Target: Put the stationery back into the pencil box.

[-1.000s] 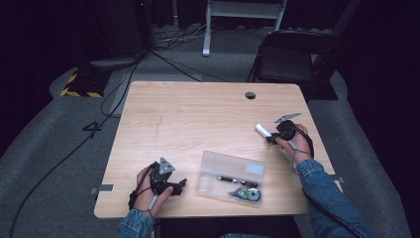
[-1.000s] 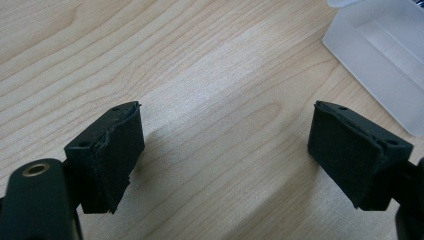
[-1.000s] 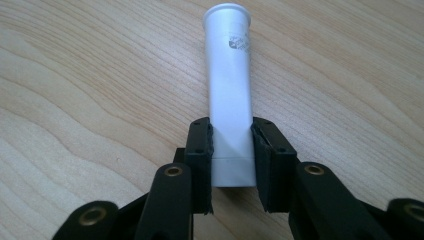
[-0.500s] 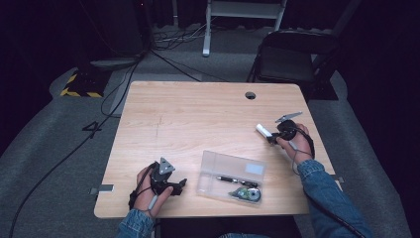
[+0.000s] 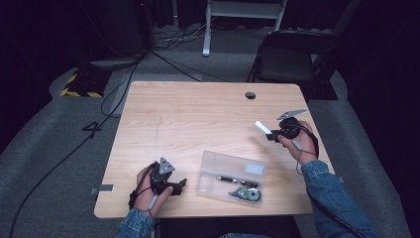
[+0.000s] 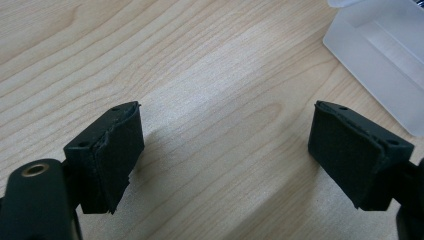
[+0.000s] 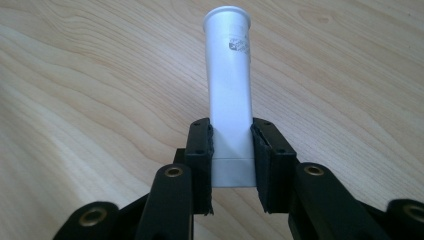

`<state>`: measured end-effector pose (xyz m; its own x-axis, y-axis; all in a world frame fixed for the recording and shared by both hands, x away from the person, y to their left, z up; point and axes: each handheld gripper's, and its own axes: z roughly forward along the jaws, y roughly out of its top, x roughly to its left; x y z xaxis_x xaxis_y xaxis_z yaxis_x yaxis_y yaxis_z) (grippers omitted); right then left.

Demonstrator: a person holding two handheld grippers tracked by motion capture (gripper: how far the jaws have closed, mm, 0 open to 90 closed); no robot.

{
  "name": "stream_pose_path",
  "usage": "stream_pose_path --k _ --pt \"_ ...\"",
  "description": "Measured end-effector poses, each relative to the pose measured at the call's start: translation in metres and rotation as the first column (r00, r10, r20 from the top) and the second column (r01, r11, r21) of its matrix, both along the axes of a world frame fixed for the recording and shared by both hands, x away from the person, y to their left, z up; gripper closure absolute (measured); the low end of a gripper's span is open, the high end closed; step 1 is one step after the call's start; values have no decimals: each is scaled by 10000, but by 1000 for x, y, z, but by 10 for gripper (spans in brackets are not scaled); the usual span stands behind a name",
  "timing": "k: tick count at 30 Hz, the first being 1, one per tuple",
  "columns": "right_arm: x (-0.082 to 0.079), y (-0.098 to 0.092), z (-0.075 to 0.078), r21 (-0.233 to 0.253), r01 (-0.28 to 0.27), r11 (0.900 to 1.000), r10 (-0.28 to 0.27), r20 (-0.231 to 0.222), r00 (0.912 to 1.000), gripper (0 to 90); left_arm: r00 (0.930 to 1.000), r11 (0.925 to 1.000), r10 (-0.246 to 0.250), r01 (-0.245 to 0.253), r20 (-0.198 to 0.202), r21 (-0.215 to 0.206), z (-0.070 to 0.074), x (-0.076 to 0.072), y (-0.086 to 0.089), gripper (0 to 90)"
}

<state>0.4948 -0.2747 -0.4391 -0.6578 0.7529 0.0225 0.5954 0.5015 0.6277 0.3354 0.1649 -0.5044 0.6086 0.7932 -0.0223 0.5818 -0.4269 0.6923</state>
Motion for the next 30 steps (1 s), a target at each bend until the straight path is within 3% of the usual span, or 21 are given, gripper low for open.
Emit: stream_pose_path --k 8,15,30 --pt "-19 10 24 203 -651 9977 644 334 9974 719 10000 10000 3 -3 -2 -4 0 0 0 150" --pt "-33 18 35 303 -1096 9935 1085 354 9935 719 10000 10000 3 -3 -4 -9 0 0 0 150" --pt "-72 39 60 453 -2302 9721 2284 425 9726 718 10000 10000 6 -6 -11 -7 0 0 0 150"
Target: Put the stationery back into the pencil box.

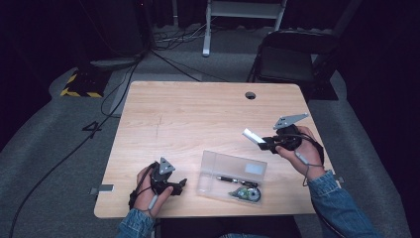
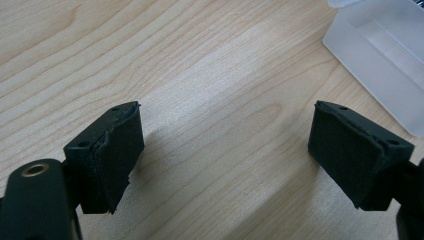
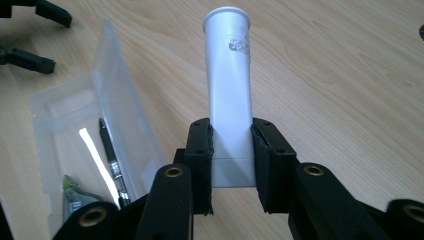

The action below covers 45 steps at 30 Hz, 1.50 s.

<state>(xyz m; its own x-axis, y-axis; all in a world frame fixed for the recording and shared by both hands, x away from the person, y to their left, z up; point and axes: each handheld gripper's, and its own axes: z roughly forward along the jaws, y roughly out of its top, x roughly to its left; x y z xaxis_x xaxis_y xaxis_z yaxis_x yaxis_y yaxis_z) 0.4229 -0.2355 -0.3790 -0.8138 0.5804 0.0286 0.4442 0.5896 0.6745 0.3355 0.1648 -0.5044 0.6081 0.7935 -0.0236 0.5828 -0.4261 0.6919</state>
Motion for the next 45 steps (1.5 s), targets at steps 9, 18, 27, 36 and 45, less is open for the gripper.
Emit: stream_pose_path --k 9,18,27,36,45 --pt "-19 14 5 -92 -751 9971 751 13 9972 719 10000 10000 -1 1 1 0 0 0 0 150" --pt "-46 20 5 366 -1385 9897 1385 38 9904 719 10000 10000 -12 12 43 30 0 0 0 150" --pt "-60 30 3 85 -1974 9803 1975 -114 9802 719 10000 10000 -26 26 21 47 0 0 0 150" --pt "-67 38 -2 -117 -2472 9689 2467 -352 9685 719 10000 10000 -27 27 22 45 0 0 0 150" --pt "-70 47 -9 -391 -2884 9567 2853 -704 9559 718 10000 10000 -29 29 21 46 0 0 0 150"
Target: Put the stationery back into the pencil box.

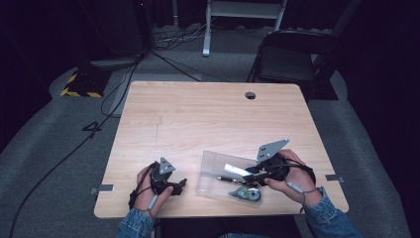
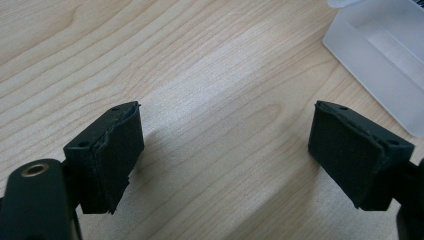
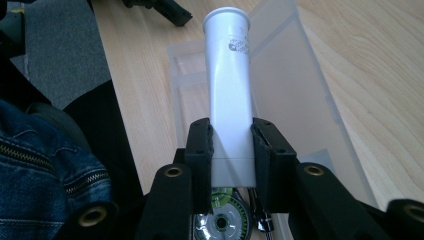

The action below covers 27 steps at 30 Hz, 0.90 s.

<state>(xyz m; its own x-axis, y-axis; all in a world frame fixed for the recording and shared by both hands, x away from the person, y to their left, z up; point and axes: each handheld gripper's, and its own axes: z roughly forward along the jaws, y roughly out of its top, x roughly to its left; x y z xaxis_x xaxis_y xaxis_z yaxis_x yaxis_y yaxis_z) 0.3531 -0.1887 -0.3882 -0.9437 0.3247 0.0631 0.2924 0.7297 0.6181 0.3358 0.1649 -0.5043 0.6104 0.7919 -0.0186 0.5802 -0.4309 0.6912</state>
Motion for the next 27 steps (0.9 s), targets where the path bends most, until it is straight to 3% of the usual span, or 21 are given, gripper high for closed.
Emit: stream_pose_path --k 15,27 --pt "-3 11 -13 -745 -663 9950 632 -430 9971 718 10000 10000 -14 14 -1 -5 0 0 0 150" --pt "-2 27 -30 -1311 -1260 9833 1170 -747 9903 718 10000 10000 -12 12 -1 -8 0 0 0 150"
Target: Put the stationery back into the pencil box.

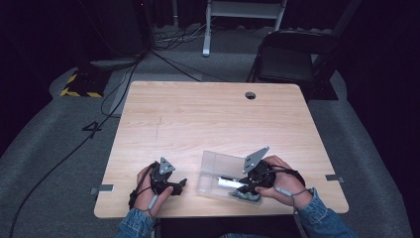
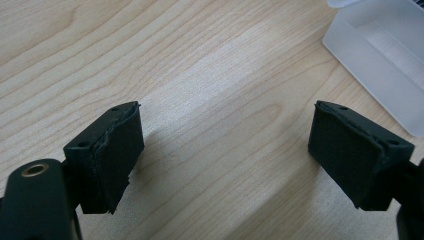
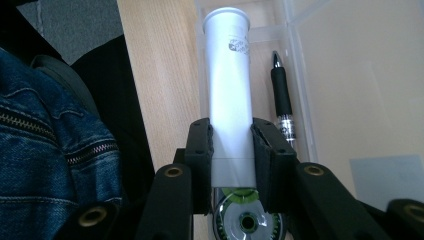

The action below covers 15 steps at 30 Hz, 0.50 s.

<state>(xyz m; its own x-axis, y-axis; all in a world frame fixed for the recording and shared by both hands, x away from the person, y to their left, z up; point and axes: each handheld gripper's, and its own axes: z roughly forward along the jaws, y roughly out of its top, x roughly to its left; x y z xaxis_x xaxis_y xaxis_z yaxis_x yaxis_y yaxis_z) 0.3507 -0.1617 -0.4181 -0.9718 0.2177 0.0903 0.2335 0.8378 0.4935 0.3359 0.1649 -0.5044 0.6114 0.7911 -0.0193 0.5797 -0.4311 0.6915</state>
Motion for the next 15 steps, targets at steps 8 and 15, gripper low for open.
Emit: stream_pose_path --k 8,15 --pt "2 13 -10 -285 -291 9992 293 43 9996 718 10000 10000 2 -2 3 1 0 0 0 149" --pt "4 20 -16 -435 -441 9981 443 30 9990 718 10000 10000 7 -7 -12 -4 0 -1 0 151"
